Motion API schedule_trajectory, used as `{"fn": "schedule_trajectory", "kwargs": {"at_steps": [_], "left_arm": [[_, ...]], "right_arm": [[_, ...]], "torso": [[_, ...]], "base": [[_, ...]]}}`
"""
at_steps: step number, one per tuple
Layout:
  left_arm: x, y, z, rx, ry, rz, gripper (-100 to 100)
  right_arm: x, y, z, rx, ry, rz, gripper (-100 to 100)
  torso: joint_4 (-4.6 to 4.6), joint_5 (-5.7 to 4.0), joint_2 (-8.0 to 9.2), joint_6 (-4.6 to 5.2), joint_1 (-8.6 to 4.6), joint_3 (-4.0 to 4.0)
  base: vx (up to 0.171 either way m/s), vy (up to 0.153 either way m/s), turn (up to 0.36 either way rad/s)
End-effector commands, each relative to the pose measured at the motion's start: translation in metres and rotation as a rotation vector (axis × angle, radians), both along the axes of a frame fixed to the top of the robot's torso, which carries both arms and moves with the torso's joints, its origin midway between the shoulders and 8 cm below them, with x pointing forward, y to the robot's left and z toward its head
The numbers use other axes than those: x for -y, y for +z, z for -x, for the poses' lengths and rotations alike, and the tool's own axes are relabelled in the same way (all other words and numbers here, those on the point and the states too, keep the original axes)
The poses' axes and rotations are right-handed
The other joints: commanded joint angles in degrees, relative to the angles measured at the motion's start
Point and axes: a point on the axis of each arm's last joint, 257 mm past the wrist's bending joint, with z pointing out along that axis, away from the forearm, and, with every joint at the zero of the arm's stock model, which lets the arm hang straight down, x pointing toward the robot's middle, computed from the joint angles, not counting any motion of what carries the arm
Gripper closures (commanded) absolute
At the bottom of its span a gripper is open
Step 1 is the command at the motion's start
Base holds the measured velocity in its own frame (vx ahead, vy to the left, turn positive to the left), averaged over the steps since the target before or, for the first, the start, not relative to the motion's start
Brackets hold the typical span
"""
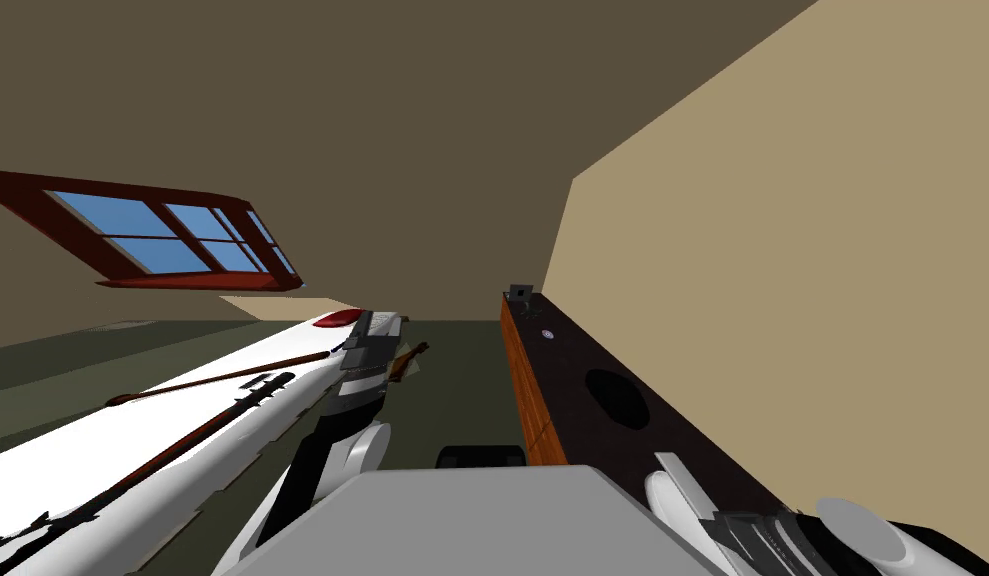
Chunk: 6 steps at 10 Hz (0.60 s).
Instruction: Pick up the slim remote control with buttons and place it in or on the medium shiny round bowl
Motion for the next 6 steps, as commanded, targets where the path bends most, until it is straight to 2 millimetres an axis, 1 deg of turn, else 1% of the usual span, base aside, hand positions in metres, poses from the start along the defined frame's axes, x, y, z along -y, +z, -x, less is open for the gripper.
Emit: {"fn": "schedule_trajectory", "kwargs": {"at_steps": [1, 2, 3, 6], "left_arm": [[0.0, 0.0, 0.0, 0.0, 0.0, 0.0, 0], [0.0, 0.0, 0.0, 0.0, 0.0, 0.0, 0], [0.0, 0.0, 0.0, 0.0, 0.0, 0.0, 0], [0.0001, 0.0, 0.0, 0.0, 0.0, 0.0, 0]], "right_arm": [[0.0, 0.0, 0.0, 0.0, 0.0, 0.0, 100], [-0.0008, -0.0008, 0.0029, -0.006, -0.003, -0.004, -100], [-0.0006, -0.0008, 0.0028, -0.005, -0.004, -0.004, -100], [-0.0006, -0.0008, 0.0029, -0.005, -0.004, -0.004, -100]], "torso": [[0.0, 0.0, 0.0, 0.0, 0.0, 0.0], [0.01, 0.03, -0.08, -0.08, 0.27, -0.03], [0.0, 0.11, -0.11, -0.09, 0.55, -0.05], [0.0, 0.15, -0.14, -0.09, 0.7, -0.07]], "base": [[-0.004, -0.087, 0.006], [-0.003, -0.016, -0.002], [-0.001, -0.007, 0.001], [0.0, 0.0, 0.0]]}}
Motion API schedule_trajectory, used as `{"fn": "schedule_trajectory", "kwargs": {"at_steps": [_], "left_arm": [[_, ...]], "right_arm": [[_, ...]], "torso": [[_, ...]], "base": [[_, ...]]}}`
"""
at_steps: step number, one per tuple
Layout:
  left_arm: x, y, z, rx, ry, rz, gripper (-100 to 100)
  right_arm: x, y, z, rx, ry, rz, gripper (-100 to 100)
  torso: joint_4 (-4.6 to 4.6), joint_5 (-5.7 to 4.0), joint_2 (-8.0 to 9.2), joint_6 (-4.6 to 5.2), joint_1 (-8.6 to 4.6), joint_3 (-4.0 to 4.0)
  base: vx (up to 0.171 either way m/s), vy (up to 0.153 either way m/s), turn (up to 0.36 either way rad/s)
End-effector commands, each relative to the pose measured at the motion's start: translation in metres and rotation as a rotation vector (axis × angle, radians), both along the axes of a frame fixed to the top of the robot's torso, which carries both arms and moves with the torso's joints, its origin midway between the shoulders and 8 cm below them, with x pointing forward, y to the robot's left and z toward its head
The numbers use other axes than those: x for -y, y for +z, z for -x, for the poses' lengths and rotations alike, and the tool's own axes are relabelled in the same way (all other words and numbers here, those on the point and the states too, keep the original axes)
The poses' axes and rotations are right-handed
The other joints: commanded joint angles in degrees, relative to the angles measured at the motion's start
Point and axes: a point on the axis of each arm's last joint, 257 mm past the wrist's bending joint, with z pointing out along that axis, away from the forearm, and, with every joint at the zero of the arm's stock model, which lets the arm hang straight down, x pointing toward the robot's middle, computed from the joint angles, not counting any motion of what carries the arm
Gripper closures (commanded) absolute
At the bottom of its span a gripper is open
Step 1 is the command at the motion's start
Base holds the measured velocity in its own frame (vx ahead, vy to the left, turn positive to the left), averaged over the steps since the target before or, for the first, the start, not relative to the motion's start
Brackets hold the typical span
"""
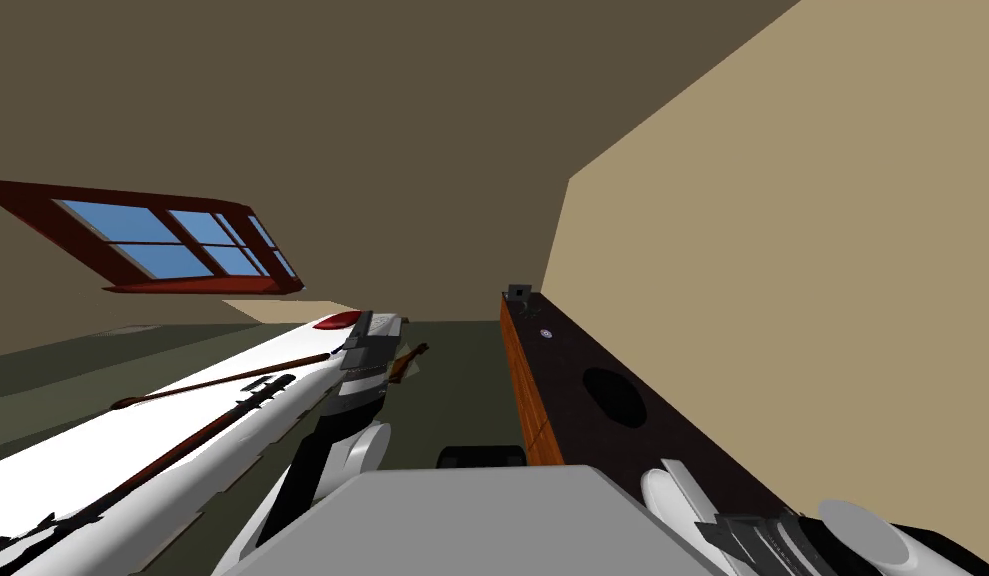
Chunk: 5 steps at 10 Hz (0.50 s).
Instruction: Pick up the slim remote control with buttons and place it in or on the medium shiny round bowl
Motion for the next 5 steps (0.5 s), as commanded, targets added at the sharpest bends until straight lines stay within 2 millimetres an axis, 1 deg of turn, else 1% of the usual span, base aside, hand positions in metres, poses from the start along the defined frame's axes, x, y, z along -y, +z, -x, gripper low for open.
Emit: {"fn": "schedule_trajectory", "kwargs": {"at_steps": [1, 2, 5], "left_arm": [[0.0, 0.0, 0.0, 0.0, 0.0, 0.0, 0], [0.0, 0.0, 0.0, 0.0, 0.0, 0.0, 0], [0.0, 0.0, 0.0, 0.0, 0.0, 0.0, 0]], "right_arm": [[0.0, 0.0, 0.0, 0.0, 0.0, 0.0, 0], [0.005, 0.018, -0.002, 0.001, 0.0, 0.002, -100], [0.013, 0.053, -0.006, -0.001, 0.008, 0.006, -100]], "torso": [[0.0, 0.0, 0.0, 0.0, 0.0, 0.0], [0.0, 0.0, 0.0, 0.0, 0.0, 0.0], [0.0, 0.05, 0.01, 0.01, 0.18, 0.01]], "base": [[0.0, 0.0, 0.0], [0.003, 0.021, -0.015], [-0.002, 0.04, -0.022]]}}
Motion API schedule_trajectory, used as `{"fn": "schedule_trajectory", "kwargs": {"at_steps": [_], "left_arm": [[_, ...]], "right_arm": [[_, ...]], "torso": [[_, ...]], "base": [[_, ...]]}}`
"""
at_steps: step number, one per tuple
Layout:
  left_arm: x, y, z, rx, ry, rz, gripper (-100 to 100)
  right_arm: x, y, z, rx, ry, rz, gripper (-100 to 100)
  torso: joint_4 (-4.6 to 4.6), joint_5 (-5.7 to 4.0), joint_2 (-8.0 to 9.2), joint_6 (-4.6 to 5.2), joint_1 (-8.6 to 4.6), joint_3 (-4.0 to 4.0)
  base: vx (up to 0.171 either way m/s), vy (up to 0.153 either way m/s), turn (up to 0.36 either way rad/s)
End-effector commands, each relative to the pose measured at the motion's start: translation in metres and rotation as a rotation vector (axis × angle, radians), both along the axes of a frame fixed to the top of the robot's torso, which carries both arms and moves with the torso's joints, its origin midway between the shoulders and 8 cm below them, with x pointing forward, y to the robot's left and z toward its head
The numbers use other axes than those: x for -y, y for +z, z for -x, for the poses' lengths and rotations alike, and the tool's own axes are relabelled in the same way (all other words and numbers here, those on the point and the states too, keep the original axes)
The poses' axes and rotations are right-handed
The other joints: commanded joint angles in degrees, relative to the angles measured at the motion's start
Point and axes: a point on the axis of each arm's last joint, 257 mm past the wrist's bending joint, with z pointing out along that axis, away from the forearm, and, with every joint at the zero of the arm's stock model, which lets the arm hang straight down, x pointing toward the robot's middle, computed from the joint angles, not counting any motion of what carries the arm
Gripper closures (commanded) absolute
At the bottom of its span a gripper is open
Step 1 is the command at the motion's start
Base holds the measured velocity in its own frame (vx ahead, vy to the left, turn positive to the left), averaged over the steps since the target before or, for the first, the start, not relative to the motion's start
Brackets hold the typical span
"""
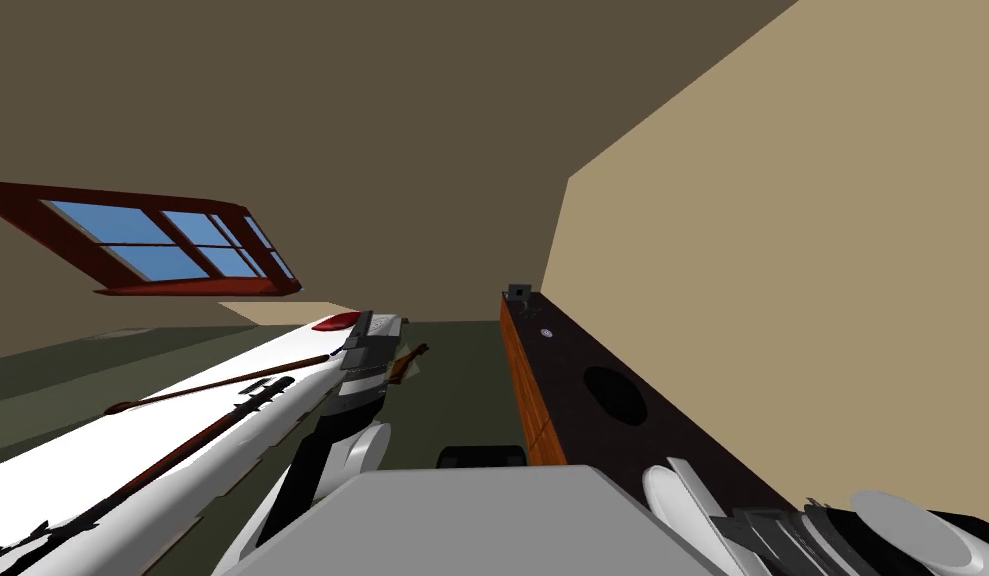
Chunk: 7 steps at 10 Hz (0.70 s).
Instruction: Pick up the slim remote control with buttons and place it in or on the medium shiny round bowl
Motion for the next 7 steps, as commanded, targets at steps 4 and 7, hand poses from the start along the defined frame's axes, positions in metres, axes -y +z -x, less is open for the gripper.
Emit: {"fn": "schedule_trajectory", "kwargs": {"at_steps": [4, 7], "left_arm": [[0.0, 0.0, 0.0, 0.0, 0.0, 0.0, 0], [0.0, 0.0, 0.0, 0.0, 0.0, 0.0, 0]], "right_arm": [[-0.0003, 0.0012, 0.0002, -0.001, -0.001, -0.002, 0], [-0.0003, 0.0012, 0.0002, -0.001, -0.001, -0.002, 0]], "torso": [[0.0, -0.06, -0.02, -0.01, -0.17, -0.01], [-0.01, -0.06, -0.02, -0.01, -0.18, -0.01]], "base": [[-0.001, 0.005, -0.002], [0.0, 0.0, 0.0]]}}
